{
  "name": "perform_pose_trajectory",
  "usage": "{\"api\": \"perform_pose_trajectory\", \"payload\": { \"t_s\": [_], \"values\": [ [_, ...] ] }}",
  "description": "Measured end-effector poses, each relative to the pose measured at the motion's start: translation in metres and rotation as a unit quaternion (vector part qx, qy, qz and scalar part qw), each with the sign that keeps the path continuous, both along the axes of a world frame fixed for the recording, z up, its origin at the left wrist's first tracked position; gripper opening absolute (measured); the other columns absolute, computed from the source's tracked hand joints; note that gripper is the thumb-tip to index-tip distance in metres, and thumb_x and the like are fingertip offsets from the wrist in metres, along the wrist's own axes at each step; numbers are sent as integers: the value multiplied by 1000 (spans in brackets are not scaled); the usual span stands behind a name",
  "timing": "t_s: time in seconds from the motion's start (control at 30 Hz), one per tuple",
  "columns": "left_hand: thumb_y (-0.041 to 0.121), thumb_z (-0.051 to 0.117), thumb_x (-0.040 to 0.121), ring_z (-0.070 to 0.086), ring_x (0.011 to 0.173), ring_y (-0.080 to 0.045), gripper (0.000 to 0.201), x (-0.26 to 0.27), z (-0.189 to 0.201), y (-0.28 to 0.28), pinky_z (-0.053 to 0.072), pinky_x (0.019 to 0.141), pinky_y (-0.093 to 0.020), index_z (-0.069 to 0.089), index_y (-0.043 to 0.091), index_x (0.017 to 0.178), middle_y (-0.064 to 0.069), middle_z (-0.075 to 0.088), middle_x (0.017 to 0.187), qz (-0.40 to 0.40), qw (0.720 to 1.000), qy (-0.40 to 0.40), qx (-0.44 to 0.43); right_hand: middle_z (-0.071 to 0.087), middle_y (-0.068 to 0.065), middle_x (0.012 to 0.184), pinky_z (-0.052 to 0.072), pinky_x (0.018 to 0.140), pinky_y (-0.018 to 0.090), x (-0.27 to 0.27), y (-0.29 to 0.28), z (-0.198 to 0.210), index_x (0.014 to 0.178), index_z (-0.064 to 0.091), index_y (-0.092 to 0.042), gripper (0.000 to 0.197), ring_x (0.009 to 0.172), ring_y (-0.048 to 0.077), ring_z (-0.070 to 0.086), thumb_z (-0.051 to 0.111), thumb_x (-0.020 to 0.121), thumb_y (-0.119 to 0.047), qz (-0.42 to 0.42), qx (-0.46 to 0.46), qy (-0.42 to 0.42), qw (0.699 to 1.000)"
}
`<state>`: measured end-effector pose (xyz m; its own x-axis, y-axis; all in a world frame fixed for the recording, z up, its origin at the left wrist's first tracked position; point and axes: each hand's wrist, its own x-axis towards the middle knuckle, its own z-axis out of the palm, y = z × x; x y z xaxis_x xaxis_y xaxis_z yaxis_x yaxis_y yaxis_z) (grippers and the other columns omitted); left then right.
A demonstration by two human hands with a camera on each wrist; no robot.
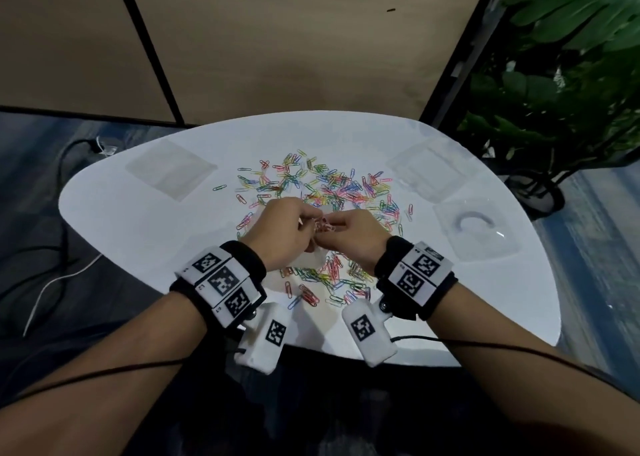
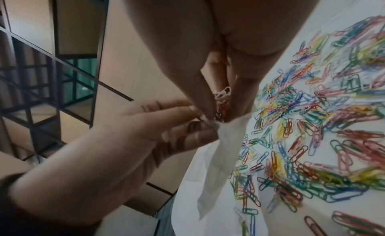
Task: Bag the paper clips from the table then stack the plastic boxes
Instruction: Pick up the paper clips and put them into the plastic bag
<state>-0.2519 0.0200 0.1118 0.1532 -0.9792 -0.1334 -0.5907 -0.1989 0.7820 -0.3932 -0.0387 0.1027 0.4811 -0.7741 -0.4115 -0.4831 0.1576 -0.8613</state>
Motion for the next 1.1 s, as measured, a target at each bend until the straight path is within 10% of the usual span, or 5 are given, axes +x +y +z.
{"api": "perform_pose_trajectory", "payload": {
  "t_s": [0.2, 0.6, 0.7, 0.83, 1.1],
  "values": [
    [4, 49, 96, 74, 80, -21, 34, -4, 2, 2, 58, 89, -38, 65, 7, 125, -14, 74, 93, -13, 1000, -18, -6, 66, 6, 82, 38, 52, 13, 4, -3, -4, 101, 70, -7, 17, 69, 19, 60, 59, 88, -10, 57, -187, 173, 965],
    [8, 54, 94, 74, 67, -18, 33, 14, 7, -1, 60, 69, -29, 67, 11, 123, -8, 73, 102, 19, 998, -61, -16, 76, -1, 85, 59, 78, 25, -34, -20, 20, 95, 77, -17, 20, 78, 15, 72, 64, 88, -4, 88, -192, -3, 978],
    [5, 54, 92, 72, 71, -23, 36, 19, 11, 1, 58, 76, -30, 66, 10, 126, -9, 70, 94, 6, 997, -74, -22, 72, -2, 101, 57, 86, 32, -79, -41, 1, 109, 71, -22, 26, 79, 14, 68, 73, 84, -17, 84, -207, 152, 963],
    [5, 54, 92, 69, 73, -22, 36, 19, 14, 3, 51, 73, -23, 67, 9, 125, -9, 71, 92, 7, 996, -86, -9, 44, 14, 138, 42, 106, 34, -133, -39, -56, 149, 34, -18, 103, 117, 28, 56, 85, 65, -49, 171, -127, 431, 877],
    [8, 56, 92, 68, 69, -21, 22, 24, 11, 3, 53, 66, -23, 75, 6, 102, -8, 73, 85, 42, 992, -110, 35, 30, 9, 143, 45, 105, 40, -107, -8, -104, 149, 33, -16, 114, 122, 28, 48, 89, 56, -51, 169, -176, 332, 911]
  ]
}}
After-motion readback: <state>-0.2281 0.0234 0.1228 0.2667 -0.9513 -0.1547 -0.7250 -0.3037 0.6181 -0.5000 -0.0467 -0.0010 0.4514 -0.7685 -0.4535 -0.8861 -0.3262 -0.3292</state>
